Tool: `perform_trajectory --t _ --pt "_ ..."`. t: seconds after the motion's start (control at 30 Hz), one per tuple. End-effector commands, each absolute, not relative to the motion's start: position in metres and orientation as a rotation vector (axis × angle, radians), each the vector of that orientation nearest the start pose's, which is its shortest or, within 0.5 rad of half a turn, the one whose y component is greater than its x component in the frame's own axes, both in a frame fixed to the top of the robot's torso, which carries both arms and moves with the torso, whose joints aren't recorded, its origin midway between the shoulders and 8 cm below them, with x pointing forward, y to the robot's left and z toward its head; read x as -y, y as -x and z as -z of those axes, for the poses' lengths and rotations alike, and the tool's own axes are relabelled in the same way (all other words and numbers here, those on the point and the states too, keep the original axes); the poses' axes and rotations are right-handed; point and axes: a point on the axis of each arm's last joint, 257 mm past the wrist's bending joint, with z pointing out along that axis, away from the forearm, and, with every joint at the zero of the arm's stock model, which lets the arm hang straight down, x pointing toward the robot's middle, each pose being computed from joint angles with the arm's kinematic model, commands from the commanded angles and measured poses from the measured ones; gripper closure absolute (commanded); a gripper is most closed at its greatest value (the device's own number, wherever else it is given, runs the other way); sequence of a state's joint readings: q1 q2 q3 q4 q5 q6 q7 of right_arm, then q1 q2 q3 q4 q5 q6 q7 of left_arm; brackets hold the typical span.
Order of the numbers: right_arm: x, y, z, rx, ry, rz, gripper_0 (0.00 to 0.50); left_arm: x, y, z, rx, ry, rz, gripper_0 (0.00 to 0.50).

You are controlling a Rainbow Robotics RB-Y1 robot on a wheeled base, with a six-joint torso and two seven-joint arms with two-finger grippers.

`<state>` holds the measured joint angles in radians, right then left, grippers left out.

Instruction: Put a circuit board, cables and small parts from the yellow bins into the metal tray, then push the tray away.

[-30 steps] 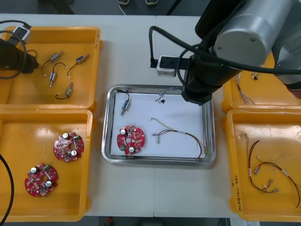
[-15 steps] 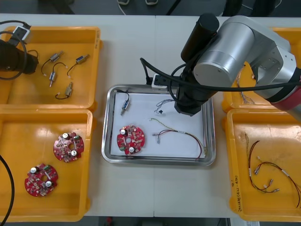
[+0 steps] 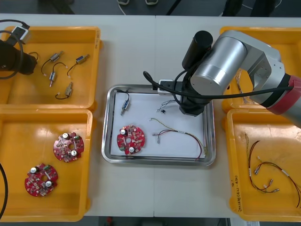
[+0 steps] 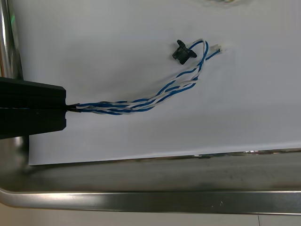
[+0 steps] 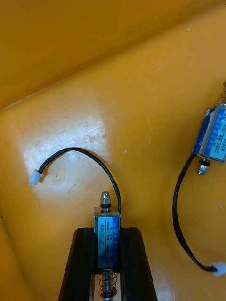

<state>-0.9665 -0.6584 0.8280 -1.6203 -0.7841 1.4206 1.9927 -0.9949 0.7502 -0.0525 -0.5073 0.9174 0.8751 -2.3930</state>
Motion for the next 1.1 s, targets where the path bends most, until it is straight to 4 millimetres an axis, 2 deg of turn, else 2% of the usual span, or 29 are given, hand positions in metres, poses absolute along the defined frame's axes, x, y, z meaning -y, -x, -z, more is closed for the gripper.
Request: perform_trajectory --t 0.03,0.3,0.33,0.37,0.4,0.43,0.47,0.5,0.63,0.87,1.1 --pt "0.096 -0.516 0.217 -1.989 1.794 0.379 0.5 -0.481 -0.651 0.139 -2.251 -0.549 -0.276 0.5" --pt "0.098 -0.515 0.221 -1.998 1.79 0.381 0.5 -0.476 -0.649 0.124 -2.258 -0.573 -0.276 0.5" --pt "0.099 -0.515 0.222 -2.002 1.788 0.382 0.462 -0.475 -0.649 0.121 -2.259 -0.576 -0.278 0.5" --pt "0.099 -0.515 0.221 -1.999 1.787 0.384 0.331 -0.473 -0.648 0.12 -2.262 -0.582 -0.274 0.5" --pt "0.099 -0.515 0.222 -1.999 1.788 0.385 0.258 -0.472 -0.648 0.119 -2.264 -0.583 -0.271 0.5" --pt "0.099 -0.515 0.222 -1.999 1.788 0.385 0.12 -0.47 -0.647 0.118 -2.266 -0.586 -0.266 0.5" --pt "0.099 -0.515 0.222 -1.999 1.786 0.384 0.016 -0.469 -0.645 0.117 -2.271 -0.592 -0.267 0.499" --pt "0.1 -0.516 0.222 -2.002 1.784 0.386 0.0 -0.468 -0.646 0.115 -2.267 -0.593 -0.267 0.5" --pt "0.098 -0.516 0.222 -1.996 1.784 0.381 0.0 -0.468 -0.641 0.108 -2.278 -0.585 -0.296 0.5" --pt "0.095 -0.513 0.215 -2.0 1.77 0.367 0.0 -0.449 -0.63 0.096 -2.321 -0.54 -0.291 0.5" --pt "0.098 -0.495 0.189 -2.018 1.784 0.392 0.0 -0.434 -0.623 0.092 -2.322 -0.571 -0.284 0.5"
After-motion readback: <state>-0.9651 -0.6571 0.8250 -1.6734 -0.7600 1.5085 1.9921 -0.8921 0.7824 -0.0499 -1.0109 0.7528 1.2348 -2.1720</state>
